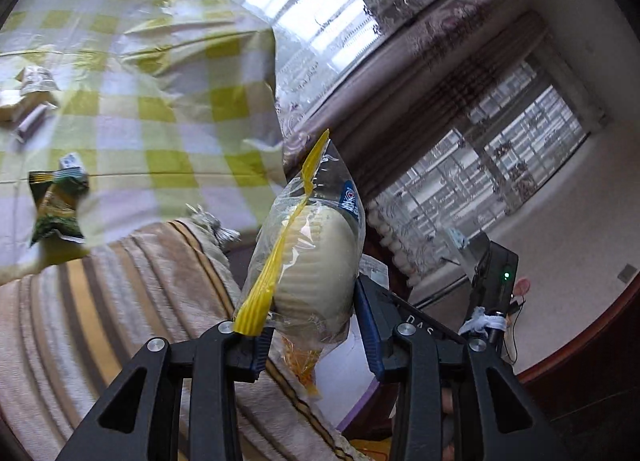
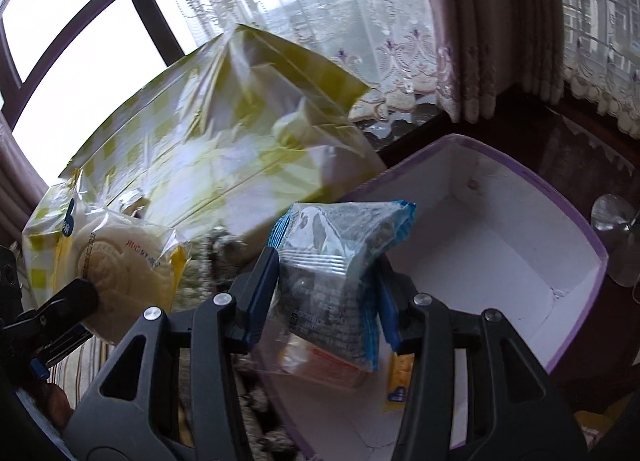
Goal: Organize snacks
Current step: 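Carry the nut bag to the white box and open the right tool, then grasp the green garlic-flavour bag with the right tool while the left tool grasps a blue-edged bag, then carry both bags to the white box and open both tools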
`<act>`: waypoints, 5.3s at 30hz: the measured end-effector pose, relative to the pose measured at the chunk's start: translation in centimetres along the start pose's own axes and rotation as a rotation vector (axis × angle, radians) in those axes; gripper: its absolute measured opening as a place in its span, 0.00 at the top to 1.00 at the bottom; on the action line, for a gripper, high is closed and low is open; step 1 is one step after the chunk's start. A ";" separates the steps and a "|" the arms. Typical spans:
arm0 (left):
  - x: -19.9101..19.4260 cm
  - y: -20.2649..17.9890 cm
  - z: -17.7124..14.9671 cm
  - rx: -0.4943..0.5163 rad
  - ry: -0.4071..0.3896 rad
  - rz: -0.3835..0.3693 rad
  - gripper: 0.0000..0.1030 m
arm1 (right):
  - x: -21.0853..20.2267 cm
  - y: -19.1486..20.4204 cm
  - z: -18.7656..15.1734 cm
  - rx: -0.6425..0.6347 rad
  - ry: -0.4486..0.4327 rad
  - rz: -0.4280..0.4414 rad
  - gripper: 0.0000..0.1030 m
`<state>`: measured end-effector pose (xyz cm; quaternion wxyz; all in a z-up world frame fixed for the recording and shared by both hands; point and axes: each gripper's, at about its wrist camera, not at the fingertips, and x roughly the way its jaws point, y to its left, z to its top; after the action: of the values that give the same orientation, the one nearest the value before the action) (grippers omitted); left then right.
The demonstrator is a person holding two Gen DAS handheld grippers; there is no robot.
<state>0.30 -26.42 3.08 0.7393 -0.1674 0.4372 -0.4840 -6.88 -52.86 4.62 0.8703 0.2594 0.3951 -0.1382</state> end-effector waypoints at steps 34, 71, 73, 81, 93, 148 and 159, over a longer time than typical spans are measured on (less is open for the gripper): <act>-8.2 3.7 -0.6 0.004 -0.188 0.384 0.37 | -0.2 8.8 -1.7 -0.207 0.043 0.083 0.29; -23.5 21.0 -2.6 -0.503 -0.406 0.760 0.37 | 11.8 25.4 -3.5 -0.472 0.274 0.130 0.28; -23.6 21.7 -2.4 -0.518 -0.397 0.751 0.37 | 12.4 25.7 -3.5 -0.474 0.289 0.118 0.28; -23.1 24.0 -1.1 -0.552 -0.372 0.736 0.37 | 13.6 26.7 -3.7 -0.505 0.296 0.080 0.29; -21.7 26.5 2.0 -0.550 -0.365 0.845 0.30 | 13.6 27.8 -4.5 -0.587 0.237 0.060 0.52; -16.7 9.7 0.7 -0.094 -0.425 0.687 0.59 | 1.6 20.9 -2.7 -0.441 -0.013 0.195 0.62; -10.1 3.7 0.7 0.029 -0.312 0.498 0.59 | -0.3 13.0 -1.1 -0.316 -0.030 0.122 0.62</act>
<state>1.45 -16.12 5.91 0.8961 -0.1166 0.3387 -0.2622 -1.97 -41.42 8.68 0.9129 0.1407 0.3823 -0.0252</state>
